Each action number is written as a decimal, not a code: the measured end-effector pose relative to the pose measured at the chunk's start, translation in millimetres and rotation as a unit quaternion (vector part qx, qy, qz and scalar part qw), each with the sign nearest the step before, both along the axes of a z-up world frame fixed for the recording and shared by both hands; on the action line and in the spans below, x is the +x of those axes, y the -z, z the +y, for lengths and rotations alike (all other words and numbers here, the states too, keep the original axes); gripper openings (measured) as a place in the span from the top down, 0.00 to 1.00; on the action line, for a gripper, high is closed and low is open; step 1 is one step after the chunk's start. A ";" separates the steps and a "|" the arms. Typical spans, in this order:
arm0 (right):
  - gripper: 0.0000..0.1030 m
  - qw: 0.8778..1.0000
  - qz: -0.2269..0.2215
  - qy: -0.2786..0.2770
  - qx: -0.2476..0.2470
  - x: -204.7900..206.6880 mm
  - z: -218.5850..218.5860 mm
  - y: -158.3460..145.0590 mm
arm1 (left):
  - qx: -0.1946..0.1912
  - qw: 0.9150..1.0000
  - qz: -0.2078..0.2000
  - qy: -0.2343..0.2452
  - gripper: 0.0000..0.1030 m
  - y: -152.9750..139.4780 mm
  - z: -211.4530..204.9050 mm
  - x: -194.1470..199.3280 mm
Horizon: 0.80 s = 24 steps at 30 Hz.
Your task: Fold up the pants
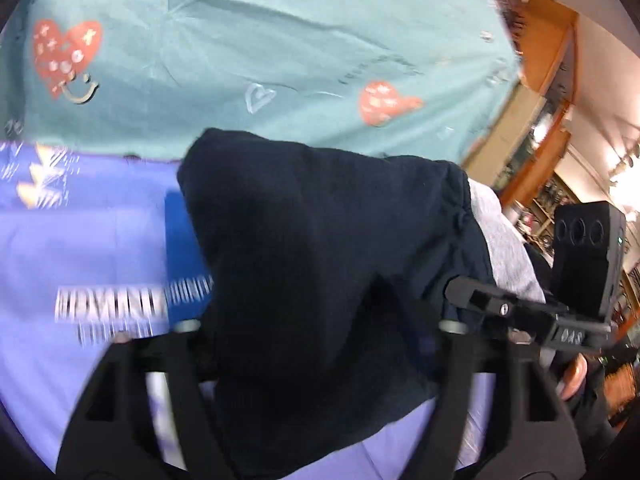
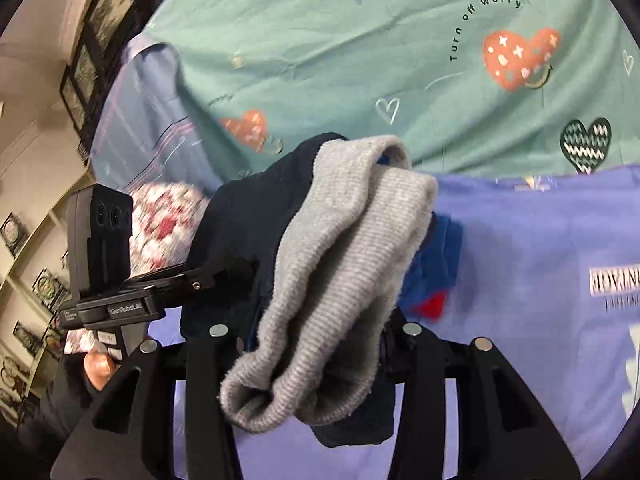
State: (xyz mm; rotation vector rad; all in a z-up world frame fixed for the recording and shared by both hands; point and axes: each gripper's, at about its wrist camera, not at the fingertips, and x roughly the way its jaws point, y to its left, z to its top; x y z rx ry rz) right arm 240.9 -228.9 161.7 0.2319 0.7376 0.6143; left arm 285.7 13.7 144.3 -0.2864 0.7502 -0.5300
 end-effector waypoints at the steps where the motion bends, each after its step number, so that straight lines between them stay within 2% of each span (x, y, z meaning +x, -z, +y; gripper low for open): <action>1: 0.41 1.000 0.003 0.004 -0.005 20.7 2.8 7.6 | 0.010 1.000 0.011 -0.015 0.06 14.0 2.0 30.0; 2: 0.25 1.000 0.006 0.016 -0.017 46.3 6.4 21.2 | 0.028 0.998 0.028 -0.041 0.06 33.0 6.9 53.0; 3: 0.20 0.998 0.006 0.048 -0.048 66.7 6.3 38.7 | 0.044 0.996 0.045 -0.064 0.06 48.0 10.7 65.8; 4: 0.20 0.992 0.009 0.090 -0.083 81.7 4.2 57.7 | 0.065 0.990 0.077 -0.100 0.06 69.8 20.0 79.9; 5: 0.22 0.989 0.019 0.111 -0.098 89.0 0.5 71.1 | 0.062 0.986 0.100 -0.121 0.07 85.2 31.0 83.4; 6: 0.24 0.986 0.031 0.128 -0.105 92.5 -5.7 84.4 | 0.043 0.984 0.107 -0.135 0.07 95.1 43.8 76.7; 7: 0.24 0.986 0.037 0.138 -0.087 84.6 -17.8 94.8 | 0.033 0.984 0.104 -0.141 0.06 98.3 52.3 65.9; 9: 0.24 0.989 0.029 0.131 -0.057 56.2 -30.9 97.5 | 0.035 0.985 0.086 -0.146 0.06 95.3 62.3 31.3; 11: 0.23 0.989 0.002 0.123 -0.077 1.4 -34.6 93.2 | 0.061 0.985 0.064 -0.151 0.03 87.6 62.1 -12.6; 12: 0.18 0.989 -0.006 0.118 -0.085 -16.9 -32.2 91.9 | 0.069 0.986 0.052 -0.143 0.02 84.8 59.7 -37.0; 14: 0.14 0.984 -0.033 0.109 -0.133 -80.7 -28.7 93.5 | 0.098 0.987 0.030 -0.125 0.02 83.3 45.2 -98.6; 17: 0.11 0.977 -0.062 0.112 -0.168 -156.2 -32.2 104.1 | 0.124 0.986 0.025 -0.109 0.02 94.4 23.2 -168.7; 20: 0.10 0.975 -0.083 0.130 -0.162 -211.3 -37.9 111.5 | 0.154 0.981 0.012 -0.119 0.02 108.5 3.1 -230.8; 24: 0.06 0.975 -0.099 0.147 -0.132 -254.2 -46.9 116.8 | 0.187 0.970 -0.027 -0.152 0.02 124.7 -11.6 -279.7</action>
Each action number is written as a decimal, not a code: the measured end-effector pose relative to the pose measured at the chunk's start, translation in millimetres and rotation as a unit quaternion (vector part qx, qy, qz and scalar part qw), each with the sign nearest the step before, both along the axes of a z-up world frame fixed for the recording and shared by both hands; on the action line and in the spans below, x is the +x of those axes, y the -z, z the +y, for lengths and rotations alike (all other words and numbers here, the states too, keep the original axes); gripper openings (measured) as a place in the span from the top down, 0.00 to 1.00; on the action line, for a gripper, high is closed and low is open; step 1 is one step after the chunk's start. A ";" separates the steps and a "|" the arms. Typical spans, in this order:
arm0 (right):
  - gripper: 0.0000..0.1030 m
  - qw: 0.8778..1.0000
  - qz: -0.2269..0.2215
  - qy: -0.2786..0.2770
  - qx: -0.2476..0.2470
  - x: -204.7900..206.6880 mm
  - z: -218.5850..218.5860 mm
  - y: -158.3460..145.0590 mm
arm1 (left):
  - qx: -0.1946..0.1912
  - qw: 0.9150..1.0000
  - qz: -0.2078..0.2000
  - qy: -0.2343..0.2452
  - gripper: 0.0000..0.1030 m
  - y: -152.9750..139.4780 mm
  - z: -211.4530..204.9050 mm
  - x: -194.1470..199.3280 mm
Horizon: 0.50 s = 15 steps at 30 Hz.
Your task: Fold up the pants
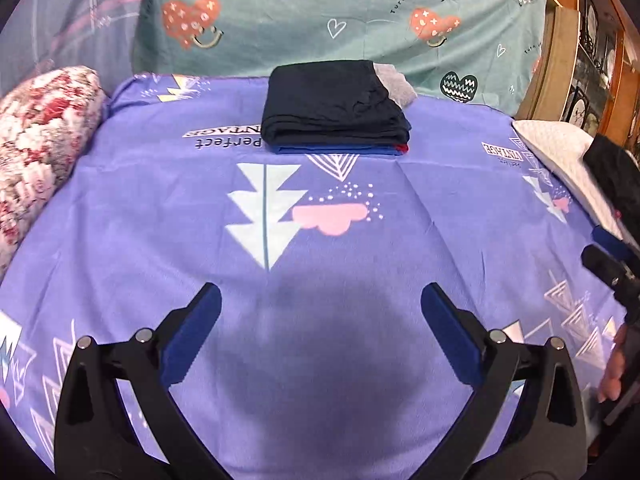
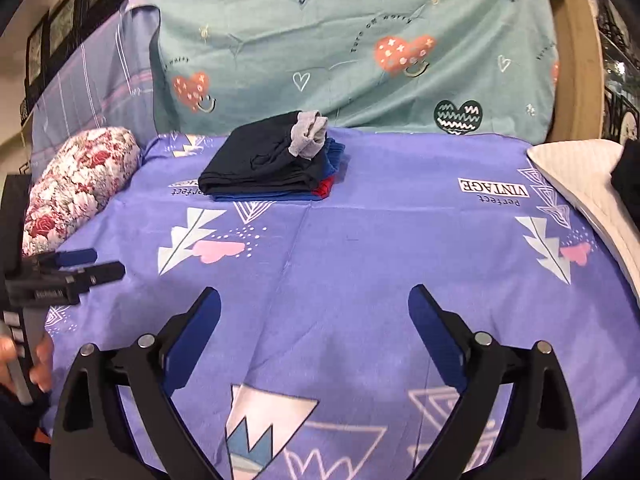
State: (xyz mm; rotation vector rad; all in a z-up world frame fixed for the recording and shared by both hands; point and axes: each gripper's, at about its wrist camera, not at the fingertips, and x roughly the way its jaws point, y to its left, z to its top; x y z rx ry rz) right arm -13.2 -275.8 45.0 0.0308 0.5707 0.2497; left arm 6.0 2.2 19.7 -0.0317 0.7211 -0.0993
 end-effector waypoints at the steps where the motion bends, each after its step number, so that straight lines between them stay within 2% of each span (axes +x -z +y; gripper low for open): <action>1: 0.05 1.000 -0.010 0.007 -0.002 -10.2 -1.4 3.3 | 0.005 1.000 -0.006 -0.007 0.02 2.8 -1.0 -8.6; 5: 0.03 0.999 -0.024 0.025 -0.009 -33.8 -6.8 15.2 | 0.036 0.998 -0.043 -0.034 0.02 2.1 -2.5 -31.6; 7: 0.02 0.998 -0.034 0.036 -0.026 -39.9 -5.0 18.6 | 0.032 0.997 -0.055 -0.044 0.02 -2.0 2.1 -34.6; 10: 0.01 0.997 -0.046 0.047 -0.029 -39.3 -5.1 17.7 | 0.028 0.995 -0.073 -0.062 0.02 -2.8 7.7 -37.6; 15: 0.01 0.995 -0.058 0.052 -0.057 -28.1 -0.1 18.3 | 0.049 0.992 -0.091 -0.078 0.02 -3.7 5.9 -35.6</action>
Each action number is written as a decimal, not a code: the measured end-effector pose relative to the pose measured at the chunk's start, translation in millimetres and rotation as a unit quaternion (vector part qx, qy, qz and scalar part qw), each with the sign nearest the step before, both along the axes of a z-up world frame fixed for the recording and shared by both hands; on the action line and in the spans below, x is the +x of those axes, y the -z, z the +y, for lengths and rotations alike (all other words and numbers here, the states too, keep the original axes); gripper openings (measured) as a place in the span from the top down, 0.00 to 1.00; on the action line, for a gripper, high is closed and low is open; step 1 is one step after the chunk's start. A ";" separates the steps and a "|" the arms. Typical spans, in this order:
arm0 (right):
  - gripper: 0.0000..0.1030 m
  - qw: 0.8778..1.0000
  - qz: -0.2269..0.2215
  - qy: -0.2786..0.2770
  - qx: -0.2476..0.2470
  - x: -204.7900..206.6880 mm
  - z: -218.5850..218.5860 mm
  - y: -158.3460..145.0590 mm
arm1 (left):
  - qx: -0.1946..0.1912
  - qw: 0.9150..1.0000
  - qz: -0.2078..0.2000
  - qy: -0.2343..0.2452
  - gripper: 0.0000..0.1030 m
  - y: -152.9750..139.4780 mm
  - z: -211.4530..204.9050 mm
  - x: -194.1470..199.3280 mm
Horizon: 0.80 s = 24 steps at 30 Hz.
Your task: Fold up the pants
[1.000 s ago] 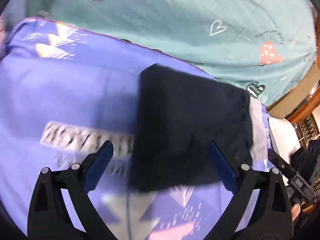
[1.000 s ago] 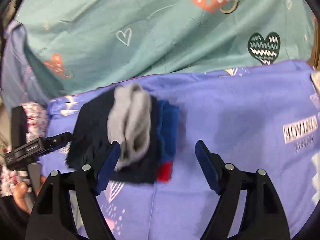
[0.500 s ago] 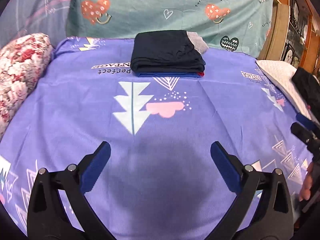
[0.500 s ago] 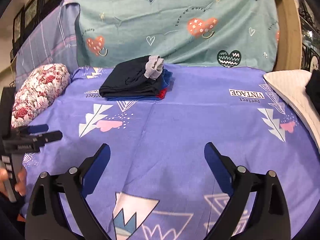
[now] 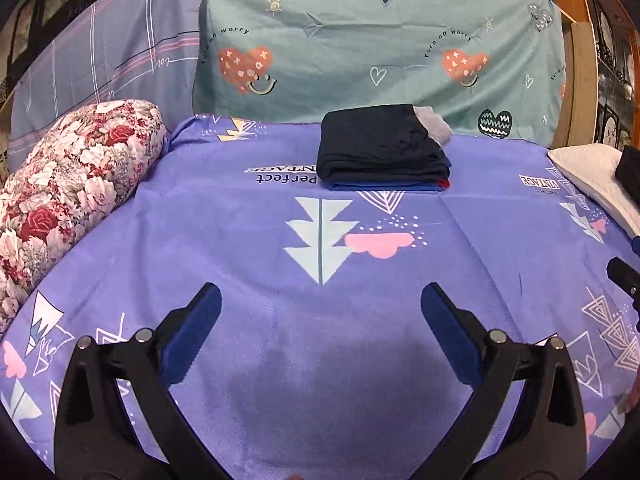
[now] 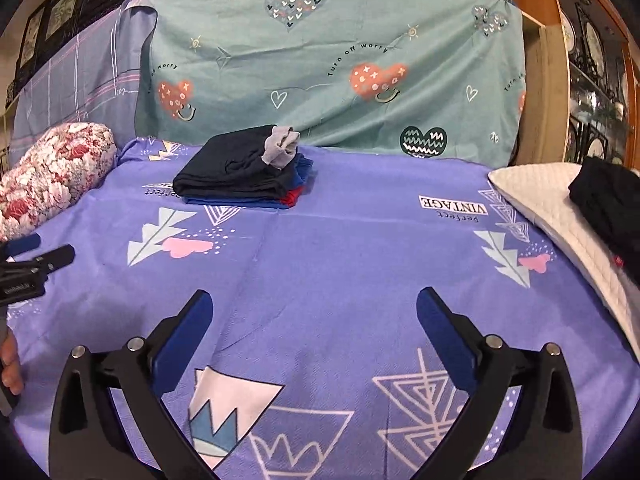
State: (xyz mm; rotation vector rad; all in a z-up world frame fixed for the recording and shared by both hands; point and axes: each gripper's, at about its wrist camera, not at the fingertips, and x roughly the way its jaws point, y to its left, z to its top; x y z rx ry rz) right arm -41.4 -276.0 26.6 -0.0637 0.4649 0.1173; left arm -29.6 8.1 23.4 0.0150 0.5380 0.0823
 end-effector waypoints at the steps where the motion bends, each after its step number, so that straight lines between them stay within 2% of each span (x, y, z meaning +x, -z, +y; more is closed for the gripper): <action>1: 0.01 1.000 0.002 0.001 0.000 1.5 -0.2 2.5 | 0.001 1.000 0.004 0.002 0.02 1.8 -0.9 2.0; 3: 0.01 1.000 0.018 0.000 0.005 5.1 -1.7 7.2 | -0.001 1.000 0.015 0.011 0.02 6.2 -3.3 7.0; 9: 0.01 0.998 0.042 0.027 0.044 11.4 -20.1 11.9 | 0.014 1.000 0.014 0.017 0.02 9.7 -10.5 6.9; 24: 0.01 0.999 0.035 0.019 0.027 6.8 -12.7 10.4 | 0.005 1.000 0.022 0.013 0.02 12.3 -6.9 7.9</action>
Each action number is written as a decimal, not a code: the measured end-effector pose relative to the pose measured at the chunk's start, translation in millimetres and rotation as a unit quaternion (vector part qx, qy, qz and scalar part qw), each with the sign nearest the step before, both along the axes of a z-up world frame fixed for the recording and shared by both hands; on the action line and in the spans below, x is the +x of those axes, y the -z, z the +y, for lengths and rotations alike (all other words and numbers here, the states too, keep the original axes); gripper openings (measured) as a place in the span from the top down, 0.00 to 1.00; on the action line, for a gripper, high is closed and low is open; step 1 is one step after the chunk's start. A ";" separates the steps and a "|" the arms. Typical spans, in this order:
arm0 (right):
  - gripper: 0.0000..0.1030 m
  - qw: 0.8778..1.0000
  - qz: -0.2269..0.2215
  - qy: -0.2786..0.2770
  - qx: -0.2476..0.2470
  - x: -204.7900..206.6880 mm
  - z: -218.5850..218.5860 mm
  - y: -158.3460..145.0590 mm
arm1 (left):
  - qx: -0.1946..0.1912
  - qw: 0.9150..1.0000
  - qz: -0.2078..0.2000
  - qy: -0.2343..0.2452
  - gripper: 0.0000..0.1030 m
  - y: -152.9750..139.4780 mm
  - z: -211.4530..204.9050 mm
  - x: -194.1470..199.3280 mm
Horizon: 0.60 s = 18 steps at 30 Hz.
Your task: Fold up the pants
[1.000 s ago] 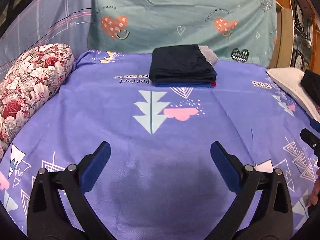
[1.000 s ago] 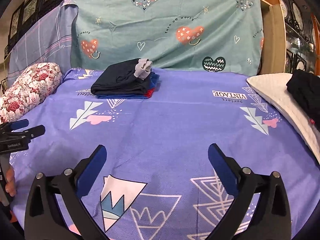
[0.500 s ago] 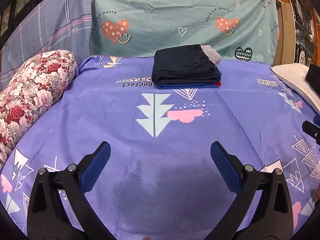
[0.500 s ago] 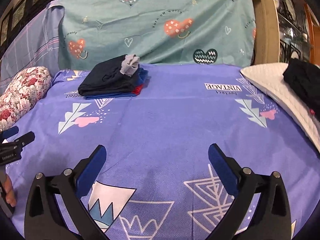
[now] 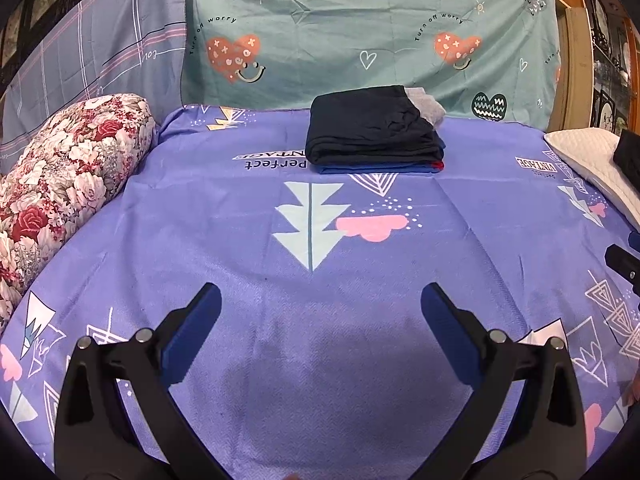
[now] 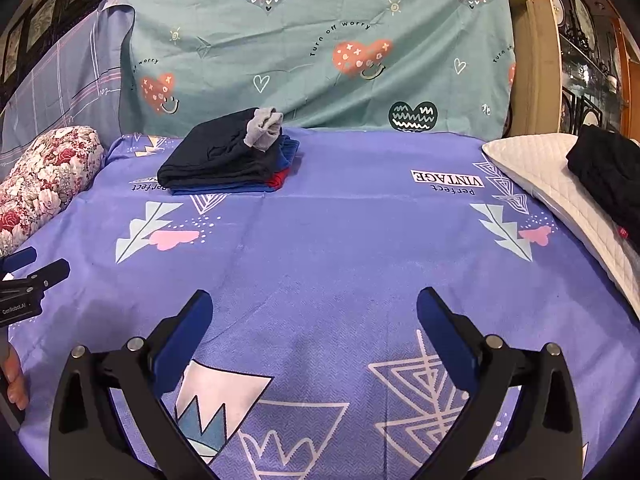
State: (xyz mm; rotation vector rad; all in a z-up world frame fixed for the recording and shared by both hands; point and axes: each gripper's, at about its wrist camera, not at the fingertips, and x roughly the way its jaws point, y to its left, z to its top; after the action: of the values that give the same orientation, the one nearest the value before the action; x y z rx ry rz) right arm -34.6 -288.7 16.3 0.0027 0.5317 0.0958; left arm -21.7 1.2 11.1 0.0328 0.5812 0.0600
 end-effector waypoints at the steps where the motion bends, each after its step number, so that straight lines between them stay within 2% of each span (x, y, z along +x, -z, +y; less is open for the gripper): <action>1: 0.01 1.000 0.000 0.000 -0.001 -0.3 0.1 0.0 | 0.001 1.000 0.000 0.000 0.02 0.0 -0.1 0.1; 18: 0.01 1.000 0.004 0.003 0.000 3.2 -0.5 0.2 | -0.002 1.000 0.008 -0.008 0.02 1.5 2.6 2.9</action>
State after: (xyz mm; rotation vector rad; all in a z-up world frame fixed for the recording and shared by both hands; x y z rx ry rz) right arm -31.4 -289.2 16.1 0.0037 0.5402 0.0905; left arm -18.8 3.8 9.6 0.0242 0.5981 0.0746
